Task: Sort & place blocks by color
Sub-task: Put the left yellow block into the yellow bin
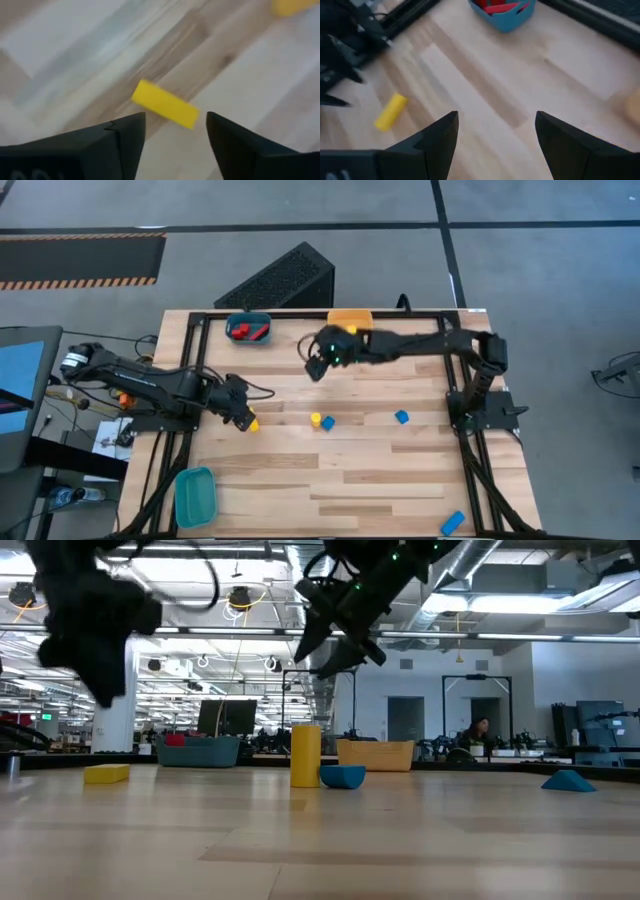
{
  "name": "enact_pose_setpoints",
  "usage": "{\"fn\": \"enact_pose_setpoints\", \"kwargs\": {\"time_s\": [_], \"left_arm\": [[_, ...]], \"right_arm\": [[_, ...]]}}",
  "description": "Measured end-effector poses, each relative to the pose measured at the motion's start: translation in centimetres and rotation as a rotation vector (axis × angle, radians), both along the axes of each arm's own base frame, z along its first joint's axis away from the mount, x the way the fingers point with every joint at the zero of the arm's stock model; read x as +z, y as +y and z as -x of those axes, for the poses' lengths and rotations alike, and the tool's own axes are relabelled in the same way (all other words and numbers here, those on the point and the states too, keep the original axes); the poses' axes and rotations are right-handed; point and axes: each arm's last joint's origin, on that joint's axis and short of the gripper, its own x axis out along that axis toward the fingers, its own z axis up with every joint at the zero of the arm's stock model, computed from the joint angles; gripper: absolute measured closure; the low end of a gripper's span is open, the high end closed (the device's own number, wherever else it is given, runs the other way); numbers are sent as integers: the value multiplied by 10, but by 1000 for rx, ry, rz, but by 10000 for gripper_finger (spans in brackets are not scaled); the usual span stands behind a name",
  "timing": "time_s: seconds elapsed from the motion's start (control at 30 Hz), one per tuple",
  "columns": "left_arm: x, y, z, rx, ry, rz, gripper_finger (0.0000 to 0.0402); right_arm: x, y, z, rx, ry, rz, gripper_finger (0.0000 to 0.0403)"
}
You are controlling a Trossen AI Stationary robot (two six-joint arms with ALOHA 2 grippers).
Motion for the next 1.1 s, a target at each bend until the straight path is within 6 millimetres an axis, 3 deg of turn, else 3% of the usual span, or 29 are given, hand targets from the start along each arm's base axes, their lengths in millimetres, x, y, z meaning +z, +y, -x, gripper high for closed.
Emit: {"fn": "enact_pose_setpoints", "kwargs": {"time_s": [0.13,0.33,0.47,0.63,0.8,1.1], "left_arm": [[-27,1,9,124,44,63,176],[-47,3,12,133,14,34,164],[-59,2,11,133,-44,44,164],[-72,2,7,181,-108,78,164],[-78,1,2,208,-96,60,164],[-84,0,-3,45,-21,-29,173]], "right_arm": [[0,36,-6,-34,-41,-48,120],[-17,87,-13,-1,-12,-93,121],[-41,110,-19,-15,44,-143,121],[-48,134,-32,-30,29,-172,121],[-46,146,-45,-28,17,-172,121],[-29,132,-48,-63,2,-141,121]]}}
